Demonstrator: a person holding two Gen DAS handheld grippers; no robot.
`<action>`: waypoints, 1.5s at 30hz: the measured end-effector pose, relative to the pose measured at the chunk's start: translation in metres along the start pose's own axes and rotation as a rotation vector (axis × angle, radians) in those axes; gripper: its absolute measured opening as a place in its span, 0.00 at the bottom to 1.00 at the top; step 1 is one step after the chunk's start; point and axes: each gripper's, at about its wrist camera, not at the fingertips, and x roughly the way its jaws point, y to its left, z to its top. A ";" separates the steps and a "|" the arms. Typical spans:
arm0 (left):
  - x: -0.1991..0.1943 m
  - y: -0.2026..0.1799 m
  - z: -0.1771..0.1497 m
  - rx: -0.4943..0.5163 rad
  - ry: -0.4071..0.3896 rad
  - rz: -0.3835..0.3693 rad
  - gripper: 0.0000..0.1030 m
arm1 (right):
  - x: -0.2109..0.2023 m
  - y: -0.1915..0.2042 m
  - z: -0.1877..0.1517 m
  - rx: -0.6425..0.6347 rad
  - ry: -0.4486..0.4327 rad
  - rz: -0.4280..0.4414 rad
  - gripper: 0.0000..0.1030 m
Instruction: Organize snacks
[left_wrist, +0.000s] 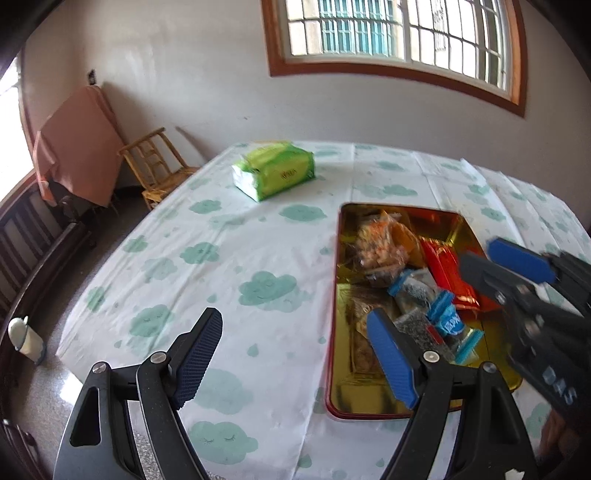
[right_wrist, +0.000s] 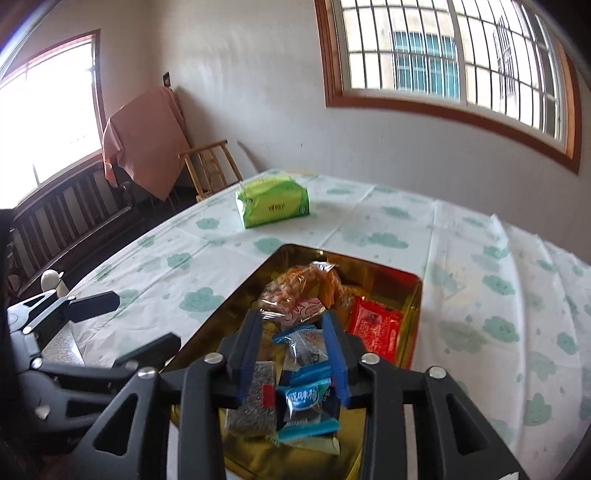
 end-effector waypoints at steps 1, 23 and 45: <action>-0.004 0.001 0.000 -0.008 -0.010 0.011 0.76 | -0.007 0.002 -0.002 -0.009 -0.012 -0.005 0.38; -0.090 -0.003 -0.005 -0.057 -0.183 -0.024 0.88 | -0.106 0.002 -0.023 -0.024 -0.176 -0.046 0.46; -0.123 -0.018 -0.020 -0.053 -0.204 0.032 0.90 | -0.155 0.004 -0.035 0.007 -0.263 -0.066 0.65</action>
